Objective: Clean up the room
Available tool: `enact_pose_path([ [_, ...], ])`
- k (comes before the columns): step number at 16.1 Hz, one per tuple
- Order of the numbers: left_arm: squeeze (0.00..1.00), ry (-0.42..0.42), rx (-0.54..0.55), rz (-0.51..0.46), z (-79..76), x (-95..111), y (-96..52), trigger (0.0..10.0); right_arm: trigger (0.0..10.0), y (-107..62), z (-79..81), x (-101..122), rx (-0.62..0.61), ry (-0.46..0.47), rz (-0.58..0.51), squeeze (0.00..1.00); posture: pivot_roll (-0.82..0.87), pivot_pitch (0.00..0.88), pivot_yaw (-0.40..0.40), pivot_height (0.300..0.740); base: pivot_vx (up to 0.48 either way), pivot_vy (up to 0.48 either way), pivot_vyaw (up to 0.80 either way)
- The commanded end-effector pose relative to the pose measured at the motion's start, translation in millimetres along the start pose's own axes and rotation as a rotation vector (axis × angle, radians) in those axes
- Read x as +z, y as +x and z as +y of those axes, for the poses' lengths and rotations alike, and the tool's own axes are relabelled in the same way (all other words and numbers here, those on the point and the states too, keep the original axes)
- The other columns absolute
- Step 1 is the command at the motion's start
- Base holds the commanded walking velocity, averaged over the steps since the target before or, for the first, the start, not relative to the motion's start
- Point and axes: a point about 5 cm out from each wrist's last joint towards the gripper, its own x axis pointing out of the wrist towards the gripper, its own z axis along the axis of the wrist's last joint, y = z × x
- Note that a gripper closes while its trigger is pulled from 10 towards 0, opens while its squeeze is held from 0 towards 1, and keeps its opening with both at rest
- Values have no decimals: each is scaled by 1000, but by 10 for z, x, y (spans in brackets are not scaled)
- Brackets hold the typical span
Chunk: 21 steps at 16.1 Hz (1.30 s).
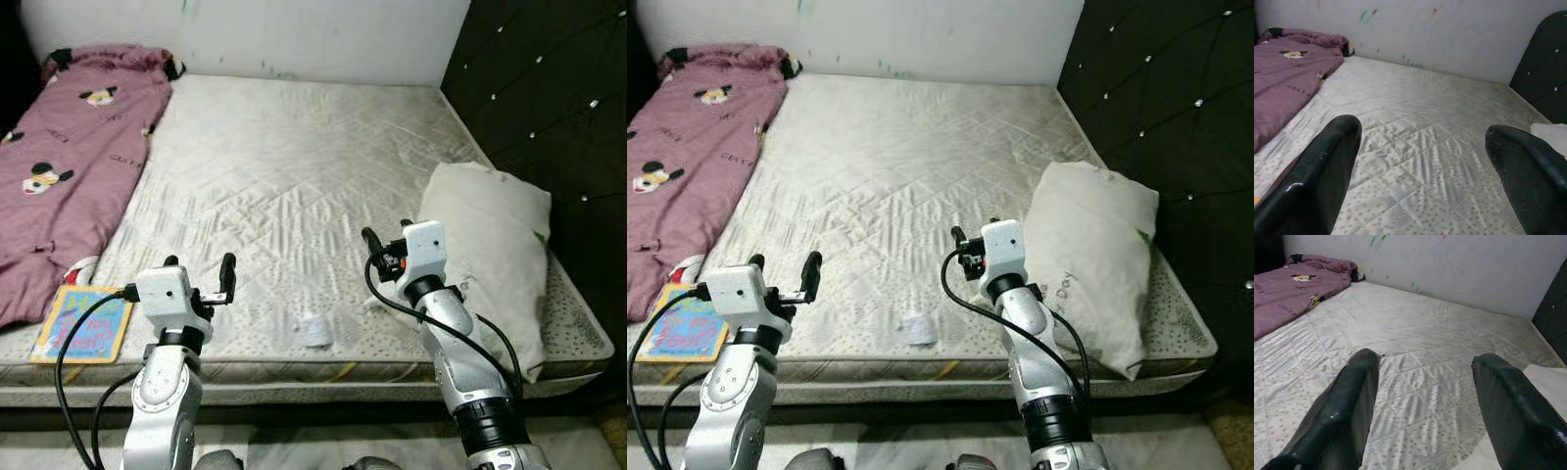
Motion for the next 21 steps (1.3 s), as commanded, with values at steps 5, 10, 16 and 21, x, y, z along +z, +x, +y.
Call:
enact_pose_path([
  [5, 0, 16, 0, -9, -2, 34, 7, 10000, 10000, 3, -35, 25, -7, 0, -10, 0, 1, 16, -61, 740, 185, 0, 0],
  [10, 0, 14, 2, -8, 5, 31, 11, 10000, 10000, 1, -44, 19, -13, 2, -8, 0, 0, 12, -59, 740, 0, 0, 0],
  [16, 0, 17, 9, -6, 12, 32, 23, 10000, 10000, 0, -43, 12, -17, 5, -6, 0, 1, 10, -56, 740, 0, 0, -435],
  [21, 0, 88, 169, -25, 227, 62, -36, 10000, 10000, -26, -139, 65, -82, 27, -31, 0, -1, 8, -51, 740, 0, 0, 0],
])
